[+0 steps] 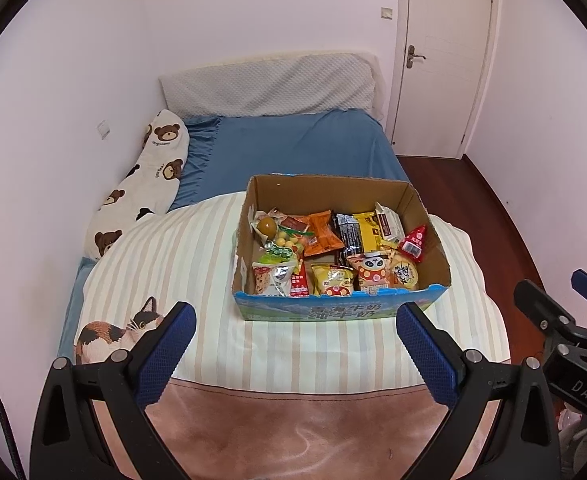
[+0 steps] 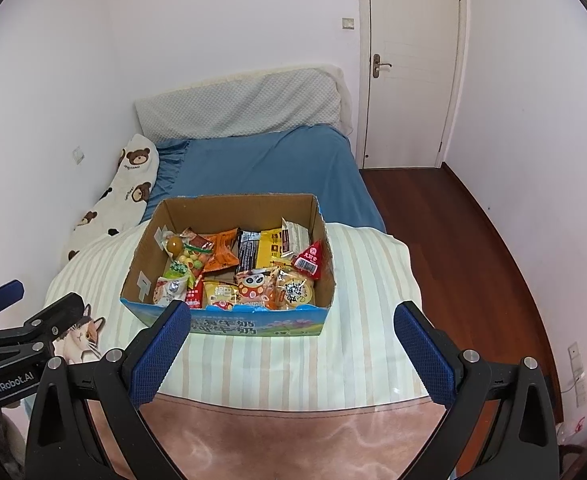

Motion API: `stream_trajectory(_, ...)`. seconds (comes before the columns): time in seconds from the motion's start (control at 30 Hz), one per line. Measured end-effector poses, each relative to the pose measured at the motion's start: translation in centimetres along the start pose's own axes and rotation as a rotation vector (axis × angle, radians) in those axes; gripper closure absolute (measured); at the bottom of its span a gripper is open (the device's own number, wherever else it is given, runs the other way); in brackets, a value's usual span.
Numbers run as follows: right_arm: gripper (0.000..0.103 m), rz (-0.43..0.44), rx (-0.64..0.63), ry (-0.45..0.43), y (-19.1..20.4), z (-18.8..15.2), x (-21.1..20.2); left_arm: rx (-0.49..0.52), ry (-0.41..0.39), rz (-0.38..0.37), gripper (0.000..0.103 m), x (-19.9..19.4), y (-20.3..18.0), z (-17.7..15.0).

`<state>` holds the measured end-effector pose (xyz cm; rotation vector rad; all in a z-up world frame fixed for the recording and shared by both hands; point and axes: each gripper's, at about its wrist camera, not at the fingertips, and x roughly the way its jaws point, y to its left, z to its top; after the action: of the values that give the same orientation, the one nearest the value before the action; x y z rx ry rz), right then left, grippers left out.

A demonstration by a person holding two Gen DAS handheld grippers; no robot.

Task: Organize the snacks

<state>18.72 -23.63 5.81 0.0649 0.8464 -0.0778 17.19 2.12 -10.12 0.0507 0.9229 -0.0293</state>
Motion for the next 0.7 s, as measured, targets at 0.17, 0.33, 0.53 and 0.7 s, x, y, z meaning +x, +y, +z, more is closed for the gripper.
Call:
stream_trajectory(0.17, 0.0, -0.001, 0.001, 0.008, -0.18, -0.07, 0.39, 0.005, -0.002, -0.006, 0.0, -0.07, -0.34, 0.16)
stream_trajectory(0.33, 0.0, -0.001, 0.01, 0.002, -0.55, 0.09, 0.41, 0.006, -0.003, -0.013, 0.0, -0.13, -0.44, 0.22)
stream_trajectory(0.53, 0.0, -0.002, 0.009, -0.001, -0.66, 0.22, 0.47, 0.006, -0.002, -0.011, 0.0, -0.21, -0.46, 0.3)
stream_trajectory(0.7, 0.0, -0.005, 0.01, -0.008, -0.76, 0.3, 0.22, 0.008, -0.004, -0.011, 0.0, -0.2, -0.54, 0.36)
